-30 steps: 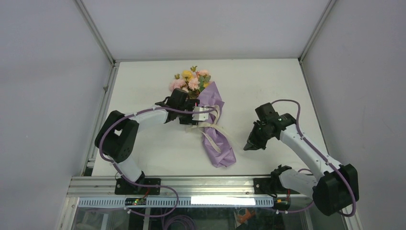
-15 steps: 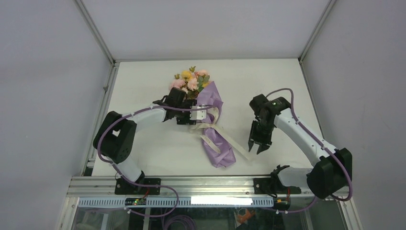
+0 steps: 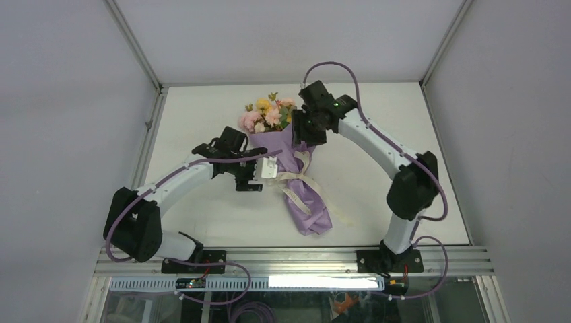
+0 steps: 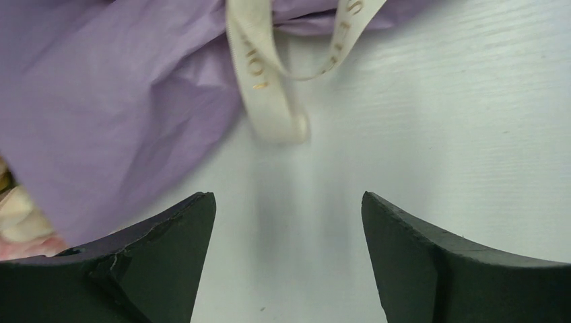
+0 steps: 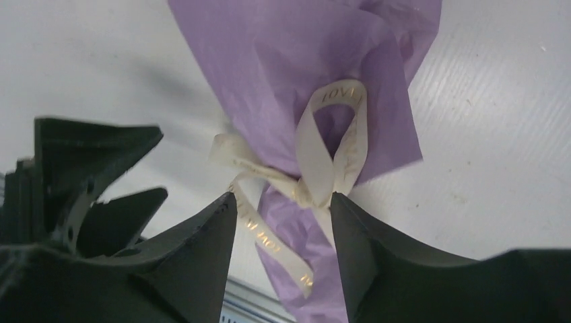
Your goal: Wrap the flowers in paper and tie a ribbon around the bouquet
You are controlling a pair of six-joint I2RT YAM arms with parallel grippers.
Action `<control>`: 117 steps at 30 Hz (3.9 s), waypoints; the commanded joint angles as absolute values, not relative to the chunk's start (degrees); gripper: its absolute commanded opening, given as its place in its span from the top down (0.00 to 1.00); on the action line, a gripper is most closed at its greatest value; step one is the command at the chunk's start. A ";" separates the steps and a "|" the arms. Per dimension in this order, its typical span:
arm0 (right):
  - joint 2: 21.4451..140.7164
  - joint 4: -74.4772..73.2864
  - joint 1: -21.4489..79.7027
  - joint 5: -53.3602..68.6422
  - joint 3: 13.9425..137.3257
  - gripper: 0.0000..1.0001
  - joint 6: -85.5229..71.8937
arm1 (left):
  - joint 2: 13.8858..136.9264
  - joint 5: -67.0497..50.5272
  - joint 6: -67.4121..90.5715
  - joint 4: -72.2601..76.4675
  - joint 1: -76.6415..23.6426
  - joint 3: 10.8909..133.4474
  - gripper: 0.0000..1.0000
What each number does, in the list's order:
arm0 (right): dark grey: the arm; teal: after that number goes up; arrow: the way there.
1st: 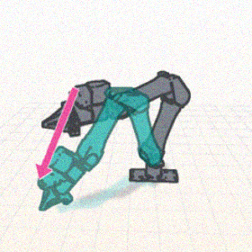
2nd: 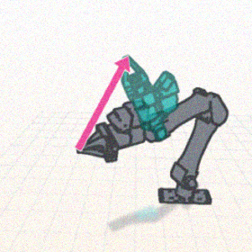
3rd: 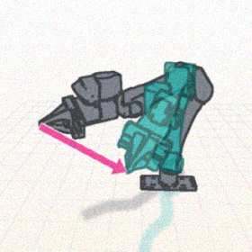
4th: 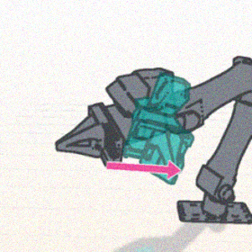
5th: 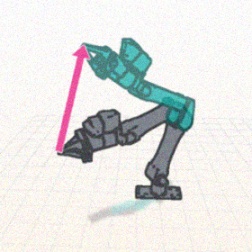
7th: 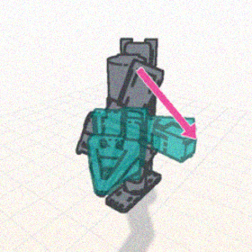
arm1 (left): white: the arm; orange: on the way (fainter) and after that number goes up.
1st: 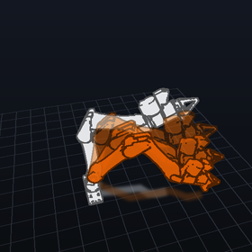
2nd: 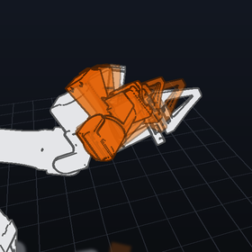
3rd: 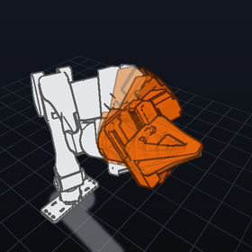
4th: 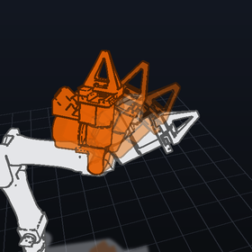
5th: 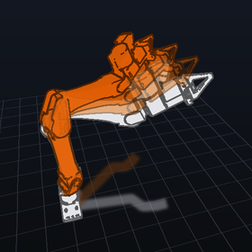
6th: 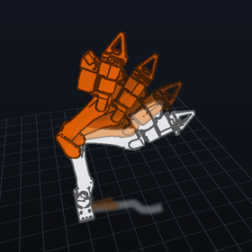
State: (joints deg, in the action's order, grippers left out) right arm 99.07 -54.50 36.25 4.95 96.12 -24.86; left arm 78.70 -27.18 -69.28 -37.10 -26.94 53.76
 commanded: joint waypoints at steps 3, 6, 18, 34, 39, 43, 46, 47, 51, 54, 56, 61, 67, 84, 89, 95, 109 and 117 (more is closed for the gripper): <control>110.06 -57.80 36.21 2.97 105.77 0.34 -17.91 | 83.01 -29.14 -64.00 -35.41 -29.96 54.65 0.16; 111.82 -60.19 36.23 0.92 106.57 0.31 -17.03 | 84.82 -25.99 -64.22 -33.78 -32.32 54.76 0.14; 113.25 -61.93 36.52 -2.48 103.92 0.52 -16.19 | 88.50 -18.34 -64.60 -20.57 -38.72 52.39 0.35; 115.91 -58.40 35.93 -0.64 101.51 0.93 -17.04 | 88.27 -14.66 -64.09 -13.22 -40.06 48.87 1.00; 110.75 -54.01 32.82 -2.06 95.69 1.00 -19.25 | 86.91 -8.25 -67.29 -20.69 -39.30 50.01 1.00; 105.07 -47.80 29.33 1.45 87.68 1.00 -21.77 | 84.93 -6.39 -70.36 -26.56 -37.22 49.50 1.00; 102.76 -45.28 28.50 3.39 82.91 1.00 -22.79 | 84.55 -5.36 -71.09 -30.26 -35.13 49.84 1.00; 102.35 -44.79 28.38 3.57 81.80 1.00 -22.94 | 84.55 -5.01 -71.07 -31.36 -34.35 50.03 1.00; 101.25 -43.10 27.76 4.75 77.96 1.00 -23.85 | 84.36 -4.39 -72.31 -34.36 -31.64 49.78 1.00; 100.86 -42.29 27.34 4.62 76.26 1.00 -24.25 | 84.28 -3.88 -74.20 -35.50 -30.15 49.11 1.00; 100.59 -41.49 26.58 4.78 74.98 1.00 -24.55 | 84.52 -3.32 -75.17 -35.64 -29.13 48.56 1.00; 99.24 -40.82 24.46 3.91 71.19 1.00 -24.78 | 84.46 -2.52 -77.03 -36.37 -26.78 48.51 1.00; 98.02 -39.84 23.94 4.87 67.77 1.00 -25.49 | 84.51 -2.24 -79.06 -36.23 -25.23 48.09 1.00; 82.14 -51.70 23.69 9.74 70.46 0.33 -26.16 | 75.85 -5.55 -62.42 -46.04 -24.46 56.44 0.37; 78.93 -44.95 29.91 12.94 61.34 0.58 -34.74 | 67.66 -5.22 -47.37 -52.71 -23.64 56.44 0.32; 83.47 -33.87 42.67 10.72 58.81 0.75 -33.21 | 56.30 -3.37 -34.68 -56.69 -22.42 50.99 0.19; 96.00 -23.23 57.99 7.66 61.70 0.77 -27.88 | 44.99 4.02 -18.65 -50.43 -13.33 47.93 0.01; 72.97 -31.69 43.59 -6.42 54.87 0.30 -27.44 | 42.19 0.26 -4.95 -42.11 -7.90 43.93 0.01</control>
